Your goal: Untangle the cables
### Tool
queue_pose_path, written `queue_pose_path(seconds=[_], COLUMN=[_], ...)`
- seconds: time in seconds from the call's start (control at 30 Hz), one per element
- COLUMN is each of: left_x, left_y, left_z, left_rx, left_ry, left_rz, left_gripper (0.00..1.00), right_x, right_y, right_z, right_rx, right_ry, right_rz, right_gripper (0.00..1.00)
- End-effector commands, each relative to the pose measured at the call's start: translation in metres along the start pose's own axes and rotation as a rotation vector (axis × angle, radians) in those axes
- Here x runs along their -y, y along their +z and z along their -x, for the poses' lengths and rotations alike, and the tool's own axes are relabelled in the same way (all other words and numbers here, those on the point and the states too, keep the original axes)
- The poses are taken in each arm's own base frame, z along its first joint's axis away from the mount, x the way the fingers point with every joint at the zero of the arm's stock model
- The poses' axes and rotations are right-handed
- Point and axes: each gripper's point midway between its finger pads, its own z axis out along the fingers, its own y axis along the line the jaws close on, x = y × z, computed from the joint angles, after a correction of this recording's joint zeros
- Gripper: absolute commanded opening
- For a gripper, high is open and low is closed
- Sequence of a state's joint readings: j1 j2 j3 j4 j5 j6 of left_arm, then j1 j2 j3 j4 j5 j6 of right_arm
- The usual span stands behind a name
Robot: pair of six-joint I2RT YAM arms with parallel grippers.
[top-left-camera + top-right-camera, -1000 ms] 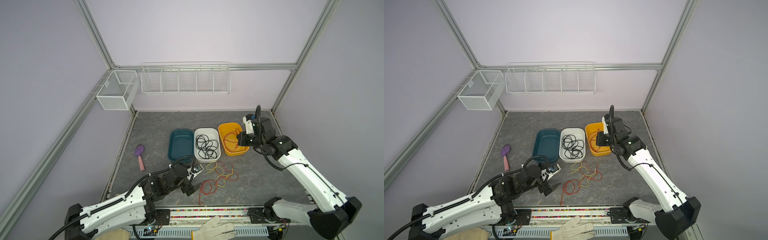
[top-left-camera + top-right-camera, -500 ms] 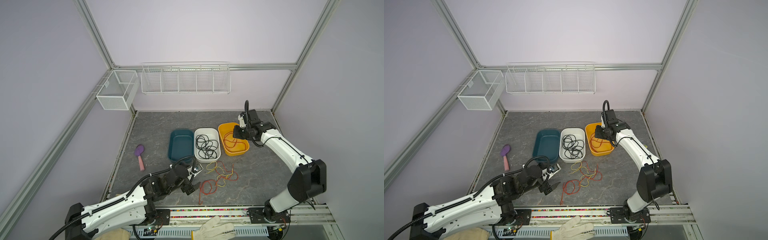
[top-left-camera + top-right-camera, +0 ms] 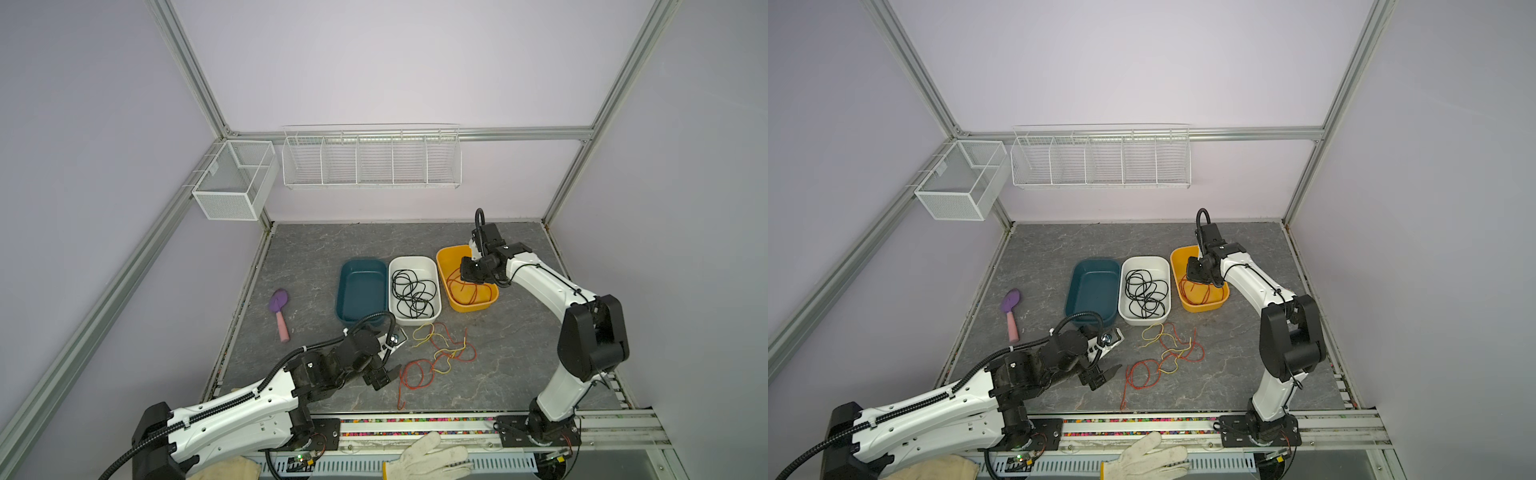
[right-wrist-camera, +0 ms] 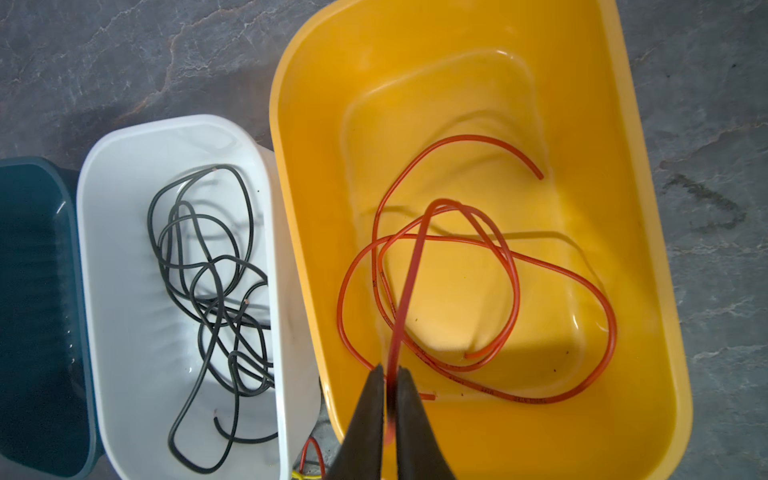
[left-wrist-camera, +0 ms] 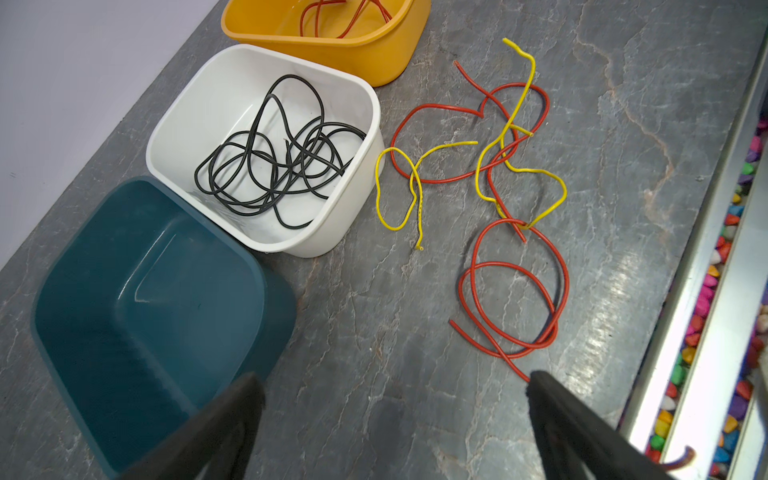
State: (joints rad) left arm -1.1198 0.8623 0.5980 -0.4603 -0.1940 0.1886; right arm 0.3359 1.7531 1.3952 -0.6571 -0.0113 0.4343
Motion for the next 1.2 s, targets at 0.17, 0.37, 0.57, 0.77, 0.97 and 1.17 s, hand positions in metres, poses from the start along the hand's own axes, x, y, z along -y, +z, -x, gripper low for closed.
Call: queue_pose_path(seconds=[0.17,0.37,0.57,0.77,0.97,1.17], left_x=[-0.001,0.0,0.004,0.012,0.036,0.041], left_y=[-0.001,-0.001,0.0,0.004,0.009,0.013], left_z=[0.005,0.004,0.005,0.005,0.029,0.037], left_rx=[0.015,0.014,0.011,-0.02,0.0,-0.016], left_ry=[0.014,0.015,0.019,0.032,-0.082,-0.33], left_rz=[0.005,0.0,-0.021,-0.07,-0.216,-0.249], left_gripper=[0.99,0.99,0.99,1.0,1.0,0.99], right_x=[0.009,0.0,-0.02,-0.04,-0.04,-0.025], right_y=[0.004,-0.013,-0.042,-0.064,-0.083,-0.107], right_z=[0.005,0.001,-0.021,-0.067,-0.108,-0.126], right_rx=[-0.004,0.02,0.037,0.006,0.002,0.041], right_ry=[-0.002,0.004,-0.036,-0.146,-0.216,-0.235], right_rz=[-0.054,-0.003,0.096,0.181,0.193,0.174], right_gripper=[0.13,0.31,0.59,0.68,0.86,0.88])
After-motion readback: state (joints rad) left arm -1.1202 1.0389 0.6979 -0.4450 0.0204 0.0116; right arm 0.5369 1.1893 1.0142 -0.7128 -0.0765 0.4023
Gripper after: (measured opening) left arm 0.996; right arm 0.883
